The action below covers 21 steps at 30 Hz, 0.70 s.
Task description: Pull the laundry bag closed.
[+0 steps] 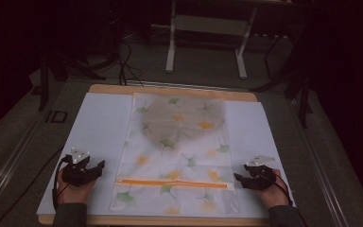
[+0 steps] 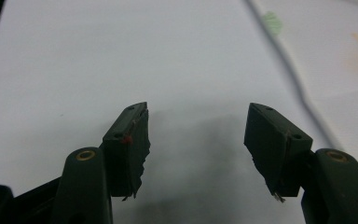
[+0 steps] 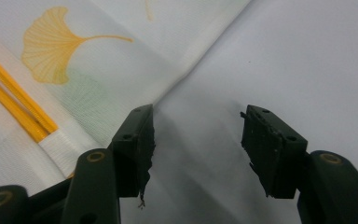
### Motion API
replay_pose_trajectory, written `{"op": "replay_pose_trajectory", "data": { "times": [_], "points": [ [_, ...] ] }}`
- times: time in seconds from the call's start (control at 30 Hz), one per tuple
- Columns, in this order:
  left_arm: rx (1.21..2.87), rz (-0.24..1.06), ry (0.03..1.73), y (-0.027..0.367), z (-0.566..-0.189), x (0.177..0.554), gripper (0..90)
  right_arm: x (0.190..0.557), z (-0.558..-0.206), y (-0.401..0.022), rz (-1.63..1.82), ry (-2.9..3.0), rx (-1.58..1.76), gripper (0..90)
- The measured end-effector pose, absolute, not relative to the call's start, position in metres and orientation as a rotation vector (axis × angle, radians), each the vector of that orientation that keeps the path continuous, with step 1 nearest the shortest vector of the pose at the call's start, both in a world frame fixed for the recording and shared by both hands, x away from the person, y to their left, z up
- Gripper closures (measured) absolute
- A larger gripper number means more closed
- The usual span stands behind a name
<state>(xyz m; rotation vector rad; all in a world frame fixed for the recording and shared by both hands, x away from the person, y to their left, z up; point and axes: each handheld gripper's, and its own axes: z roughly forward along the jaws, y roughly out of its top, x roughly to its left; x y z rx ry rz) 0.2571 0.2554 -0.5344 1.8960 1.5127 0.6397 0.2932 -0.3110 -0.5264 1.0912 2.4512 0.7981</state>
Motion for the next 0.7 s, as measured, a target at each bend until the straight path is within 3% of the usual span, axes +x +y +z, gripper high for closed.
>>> {"op": "replay_pose_trajectory", "data": {
  "times": [0.3, 0.7],
  "points": [
    [1.903, 0.592, 1.478, 0.256, -0.533, 0.255, 46.3, 0.291, -0.523, -0.299, 0.775, 2.486, 1.025, 43.1],
    [1.896, 0.606, 1.442, 0.258, -0.532, 0.252, 45.3, 0.298, -0.508, -0.269, 0.787, 2.540, 0.950, 42.8]
  ]
}}
